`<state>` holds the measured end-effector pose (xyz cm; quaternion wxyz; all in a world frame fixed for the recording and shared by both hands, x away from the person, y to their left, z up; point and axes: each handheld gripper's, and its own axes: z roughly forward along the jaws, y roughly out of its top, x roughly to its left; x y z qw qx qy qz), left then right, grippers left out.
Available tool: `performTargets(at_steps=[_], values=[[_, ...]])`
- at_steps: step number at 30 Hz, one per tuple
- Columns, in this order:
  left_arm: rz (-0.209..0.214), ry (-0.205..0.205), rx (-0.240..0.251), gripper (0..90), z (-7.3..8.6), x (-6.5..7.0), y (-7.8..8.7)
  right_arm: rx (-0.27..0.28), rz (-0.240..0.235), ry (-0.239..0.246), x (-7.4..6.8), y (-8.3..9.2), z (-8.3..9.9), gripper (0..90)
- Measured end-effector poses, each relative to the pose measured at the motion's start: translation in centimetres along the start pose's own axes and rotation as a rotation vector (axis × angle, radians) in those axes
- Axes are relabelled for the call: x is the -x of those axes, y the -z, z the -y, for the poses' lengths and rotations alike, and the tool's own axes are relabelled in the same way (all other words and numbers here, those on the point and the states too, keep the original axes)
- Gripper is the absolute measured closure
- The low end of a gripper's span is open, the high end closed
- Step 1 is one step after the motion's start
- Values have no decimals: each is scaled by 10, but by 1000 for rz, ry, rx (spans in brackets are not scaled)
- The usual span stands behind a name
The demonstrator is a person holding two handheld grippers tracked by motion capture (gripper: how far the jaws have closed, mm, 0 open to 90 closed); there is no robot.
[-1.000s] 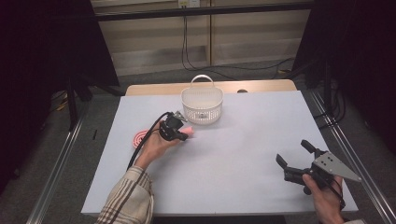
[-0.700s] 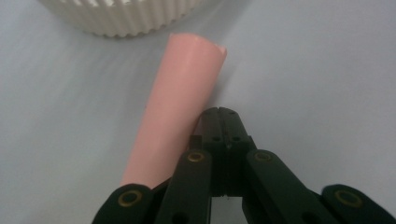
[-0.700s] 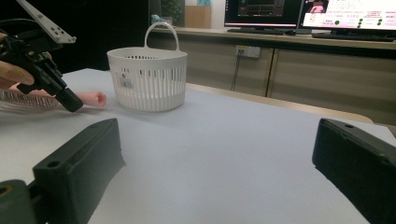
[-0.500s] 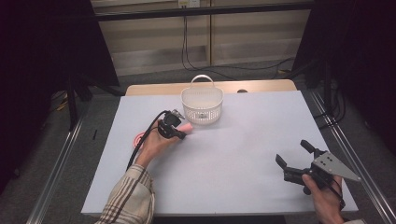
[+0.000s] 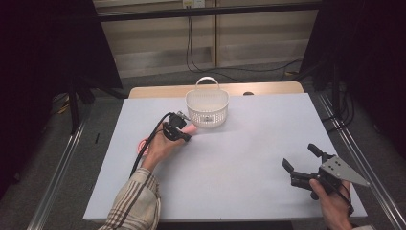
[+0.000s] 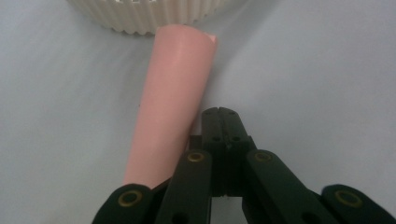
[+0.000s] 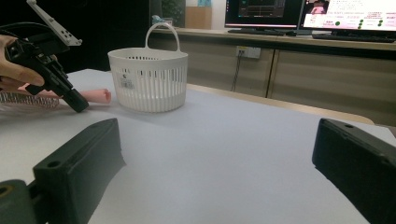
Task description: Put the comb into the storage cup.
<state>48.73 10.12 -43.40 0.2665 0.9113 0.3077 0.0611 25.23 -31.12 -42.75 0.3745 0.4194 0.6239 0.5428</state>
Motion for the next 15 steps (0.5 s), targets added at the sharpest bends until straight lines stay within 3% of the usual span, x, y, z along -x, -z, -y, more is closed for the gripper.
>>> performTargets(at_steps=[2, 3, 5, 15], values=[[-5, 2, -3, 900, 0, -1, 0, 0, 2, -2, 0, 0, 0, 10], [-19, 28, -4, 900, 0, -3, -1, -1, 1, -2, 0, 0, 0, 10], [-10, 36, -2, 900, 0, -4, -1, 1, 3, -4, 0, 0, 0, 10], [-13, 20, -13, 900, 0, -3, 0, 0, 2, -2, 0, 0, 0, 10]])
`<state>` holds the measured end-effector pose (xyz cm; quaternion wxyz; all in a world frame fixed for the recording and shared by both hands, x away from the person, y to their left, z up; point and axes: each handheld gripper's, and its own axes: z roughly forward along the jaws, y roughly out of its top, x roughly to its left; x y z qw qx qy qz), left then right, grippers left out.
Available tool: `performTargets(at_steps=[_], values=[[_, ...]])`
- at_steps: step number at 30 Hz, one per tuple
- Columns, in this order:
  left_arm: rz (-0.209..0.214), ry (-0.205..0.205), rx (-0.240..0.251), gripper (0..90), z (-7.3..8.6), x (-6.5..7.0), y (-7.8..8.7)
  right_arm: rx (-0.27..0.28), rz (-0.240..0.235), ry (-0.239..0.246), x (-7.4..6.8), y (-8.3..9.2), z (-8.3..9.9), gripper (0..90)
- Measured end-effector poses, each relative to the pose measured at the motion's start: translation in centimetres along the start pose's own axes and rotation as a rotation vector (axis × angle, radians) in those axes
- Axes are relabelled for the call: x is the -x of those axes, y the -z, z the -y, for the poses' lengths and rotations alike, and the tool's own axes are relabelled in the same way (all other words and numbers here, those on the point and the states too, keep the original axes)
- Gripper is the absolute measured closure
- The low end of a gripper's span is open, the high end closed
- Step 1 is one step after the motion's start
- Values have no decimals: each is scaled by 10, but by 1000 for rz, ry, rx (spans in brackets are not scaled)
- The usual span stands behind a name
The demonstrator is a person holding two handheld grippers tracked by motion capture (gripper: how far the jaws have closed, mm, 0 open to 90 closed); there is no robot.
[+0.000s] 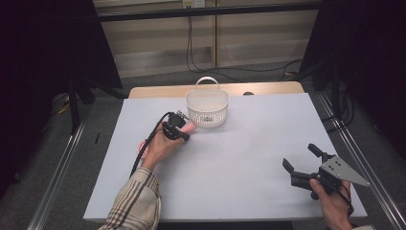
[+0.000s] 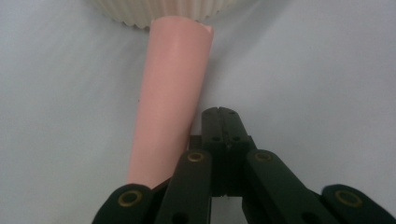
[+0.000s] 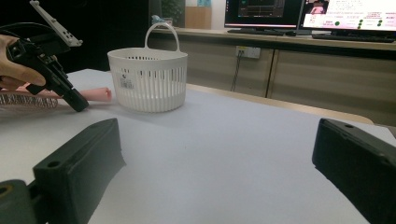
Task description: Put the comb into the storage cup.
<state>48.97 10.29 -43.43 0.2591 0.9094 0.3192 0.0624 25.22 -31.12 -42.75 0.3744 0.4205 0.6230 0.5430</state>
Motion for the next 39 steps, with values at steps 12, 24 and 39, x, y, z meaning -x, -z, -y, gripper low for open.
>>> performTargets(at_steps=[12, 24, 39], values=[[24, -53, 36, 900, 2, 7, 13, 1, 5, 0, 0, 0, 0, 10], [55, -57, 135, 840, 16, 0, 43, 3, 5, -1, 1, 0, 0, 10], [44, -40, 288, 505, 32, -5, 75, 2, 8, -2, 1, 0, 0, 10]])
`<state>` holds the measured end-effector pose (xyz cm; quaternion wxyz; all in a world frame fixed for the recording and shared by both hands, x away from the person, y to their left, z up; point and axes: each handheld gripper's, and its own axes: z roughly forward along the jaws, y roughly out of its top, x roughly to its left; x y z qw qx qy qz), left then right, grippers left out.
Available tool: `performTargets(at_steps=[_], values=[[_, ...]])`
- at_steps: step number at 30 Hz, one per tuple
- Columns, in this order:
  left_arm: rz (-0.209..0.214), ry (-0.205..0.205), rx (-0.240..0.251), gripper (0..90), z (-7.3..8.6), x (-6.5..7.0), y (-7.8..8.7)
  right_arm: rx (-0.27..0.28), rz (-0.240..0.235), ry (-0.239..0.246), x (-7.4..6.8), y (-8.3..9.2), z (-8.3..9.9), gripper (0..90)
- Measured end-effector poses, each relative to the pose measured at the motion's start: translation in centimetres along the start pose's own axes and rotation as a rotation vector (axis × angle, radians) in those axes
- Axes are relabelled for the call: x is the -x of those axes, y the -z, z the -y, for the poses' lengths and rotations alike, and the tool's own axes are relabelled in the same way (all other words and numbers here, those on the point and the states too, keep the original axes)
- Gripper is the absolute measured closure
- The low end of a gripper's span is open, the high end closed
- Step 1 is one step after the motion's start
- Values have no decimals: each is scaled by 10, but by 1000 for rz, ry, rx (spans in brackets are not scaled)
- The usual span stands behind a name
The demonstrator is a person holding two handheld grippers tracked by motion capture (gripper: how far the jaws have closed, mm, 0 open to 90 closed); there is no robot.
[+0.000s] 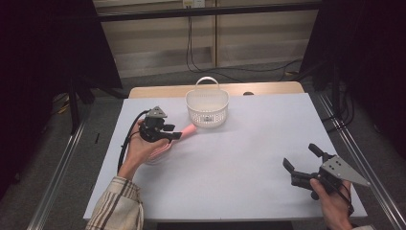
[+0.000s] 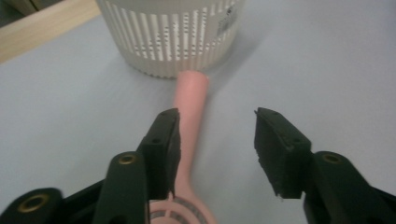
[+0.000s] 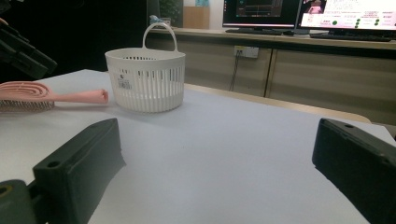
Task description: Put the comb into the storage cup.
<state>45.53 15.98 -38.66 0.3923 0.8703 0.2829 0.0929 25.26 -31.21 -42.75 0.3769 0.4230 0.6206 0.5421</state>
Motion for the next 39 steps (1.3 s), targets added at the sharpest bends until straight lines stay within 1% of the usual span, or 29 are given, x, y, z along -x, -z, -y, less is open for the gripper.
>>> performTargets(at_steps=[1, 2, 3, 4, 5, 6, 7, 8, 9, 10, 12, 13, 15, 16, 17, 18, 19, 21, 24, 25, 28, 31, 32, 33, 35, 37, 38, 39], values=[[-13, 3, 13, 505, 1, -1, 2, 0, 0, 0, 0, 0, 0, 10], [-18, 11, 20, 464, 1, -3, 5, 0, 1, -2, 0, 0, 0, 10], [-14, 17, 26, 397, 2, -4, 7, -1, 2, -3, 0, 0, 0, 10], [-18, 18, 36, 397, 2, -4, 8, -1, 2, -3, 0, 0, 0, 10], [-26, 21, 41, 316, 2, -4, 9, -2, 2, -2, 0, 0, 0, 10], [-45, 19, 45, 268, 3, -4, 10, 0, 2, -2, 0, 0, 0, 10], [-46, 29, 46, 268, 3, -3, 10, 0, 2, -2, 0, 0, 0, 10], [-41, 41, 44, 233, 4, -3, 10, 0, 2, -3, 0, 0, 0, 10], [-43, 38, 38, 187, 4, -2, 10, -5, 2, 0, 0, 0, 0, 9], [-52, 32, 38, 187, 3, -1, 10, -5, 2, 0, 0, 0, 0, 9], [-82, 20, 49, 111, 2, 1, 12, -5, 3, 1, 0, -1, 0, 9], [-78, 23, 60, 44, 1, 1, 13, -4, 3, 1, 0, -1, 0, 10], [-61, 36, 58, 49, 0, 2, 17, -4, 3, 1, 0, 0, 0, 10], [-60, 30, 62, 46, 1, 3, 18, -5, 2, 1, 0, 0, 0, 9], [-60, 4, 57, 46, 1, 4, 20, -5, 2, 1, 0, 0, 0, 9], [-65, -6, 51, 43, 1, 4, 23, -4, 3, 1, 0, -1, 0, 10], [-67, 1, 58, 41, 1, 4, 24, -5, 2, 1, 0, -1, 0, 10], [-51, -8, 59, 42, 3, 4, 27, -5, 0, 0, 0, 0, 0, 10], [-70, -15, 61, 44, 5, 3, 32, -3, 6, 0, 0, 0, 0, 10], [-65, -12, 54, 44, 6, 3, 34, -3, 7, 0, 0, 0, 0, 10], [-85, -16, 40, 44, 10, 1, 38, -3, 4, 0, 0, 0, 0, 10], [-91, -10, 35, 45, 12, -1, 41, -3, 4, 0, 0, 0, 0, 10], [-106, -14, 26, 46, 13, -2, 42, -4, 4, 0, 0, 0, 0, 10], [-116, -12, 25, 46, 14, -3, 42, -2, 5, -1, 0, 0, 0, 10], [-117, -5, 13, 59, 15, -5, 43, -4, 4, 0, 0, 0, 0, 10], [-134, 2, 8, 59, 18, -8, 44, -5, 5, 1, 0, 0, 0, 10], [-136, -1, 7, 62, 19, -10, 44, -4, 5, 1, 0, 0, 0, 10], [-139, 7, 6, 71, 20, -12, 44, -5, 6, 0, 0, 0, 0, 10]])
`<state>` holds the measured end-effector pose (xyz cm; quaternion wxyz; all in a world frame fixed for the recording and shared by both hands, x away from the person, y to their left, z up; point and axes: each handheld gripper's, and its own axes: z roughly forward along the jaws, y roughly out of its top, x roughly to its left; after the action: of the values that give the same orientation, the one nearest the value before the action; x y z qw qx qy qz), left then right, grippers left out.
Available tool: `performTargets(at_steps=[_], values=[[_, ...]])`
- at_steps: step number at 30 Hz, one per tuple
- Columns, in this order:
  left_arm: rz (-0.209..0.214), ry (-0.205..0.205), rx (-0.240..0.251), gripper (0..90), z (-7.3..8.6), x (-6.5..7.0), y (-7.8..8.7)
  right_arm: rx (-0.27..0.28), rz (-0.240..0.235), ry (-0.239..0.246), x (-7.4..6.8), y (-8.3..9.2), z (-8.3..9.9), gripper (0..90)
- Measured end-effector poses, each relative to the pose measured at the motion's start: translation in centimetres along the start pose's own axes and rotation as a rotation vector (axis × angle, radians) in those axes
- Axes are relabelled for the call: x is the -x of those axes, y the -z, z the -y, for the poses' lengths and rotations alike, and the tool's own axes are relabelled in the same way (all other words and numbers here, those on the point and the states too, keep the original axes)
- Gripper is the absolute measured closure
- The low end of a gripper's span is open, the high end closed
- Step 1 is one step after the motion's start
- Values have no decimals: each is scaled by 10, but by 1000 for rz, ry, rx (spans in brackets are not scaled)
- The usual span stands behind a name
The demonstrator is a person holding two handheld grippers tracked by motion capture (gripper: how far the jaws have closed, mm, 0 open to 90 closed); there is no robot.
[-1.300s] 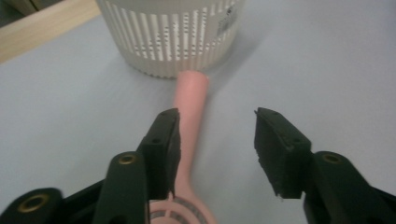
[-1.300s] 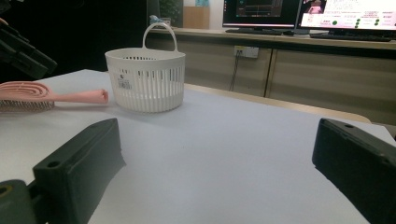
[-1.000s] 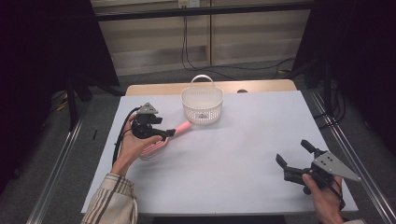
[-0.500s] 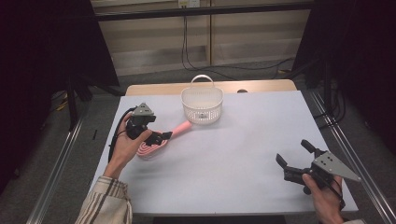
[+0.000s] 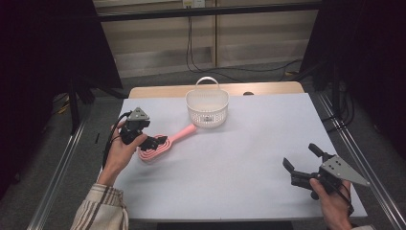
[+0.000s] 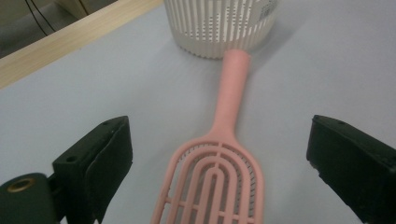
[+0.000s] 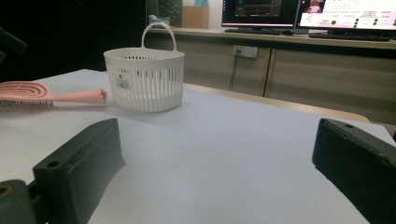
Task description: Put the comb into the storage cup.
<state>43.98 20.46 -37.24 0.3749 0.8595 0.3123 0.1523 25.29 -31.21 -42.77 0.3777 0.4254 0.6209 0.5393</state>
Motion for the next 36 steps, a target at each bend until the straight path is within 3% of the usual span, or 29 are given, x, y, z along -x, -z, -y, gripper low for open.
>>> performTargets(at_steps=[3, 6, 10, 13, 17, 21, 22, 36], values=[[-20, 22, -29, 76, 2, -3, 0, 1, 1, 3, 0, 0, 0, 10], [-9, 36, -20, 80, 4, -9, -2, 1, -1, 1, 0, 0, 0, 9], [-41, 51, -42, 89, 7, -14, -6, -4, -4, -3, -1, 0, 0, 9], [-27, 70, -59, 89, 9, -18, -8, -5, -3, -2, 0, 0, 0, 9], [-51, 51, -102, 89, 12, -22, -12, -5, -2, 0, 0, 0, 0, 9], [-17, 53, -147, 60, 11, -22, -14, -6, -2, 0, 0, 0, 0, 9], [-28, 55, -166, 60, 10, -20, -14, -5, -1, 1, 0, 0, 0, 9], [42, -29, -253, 61, 1, -18, -29, -5, -8, -3, -1, 0, 0, 8]])
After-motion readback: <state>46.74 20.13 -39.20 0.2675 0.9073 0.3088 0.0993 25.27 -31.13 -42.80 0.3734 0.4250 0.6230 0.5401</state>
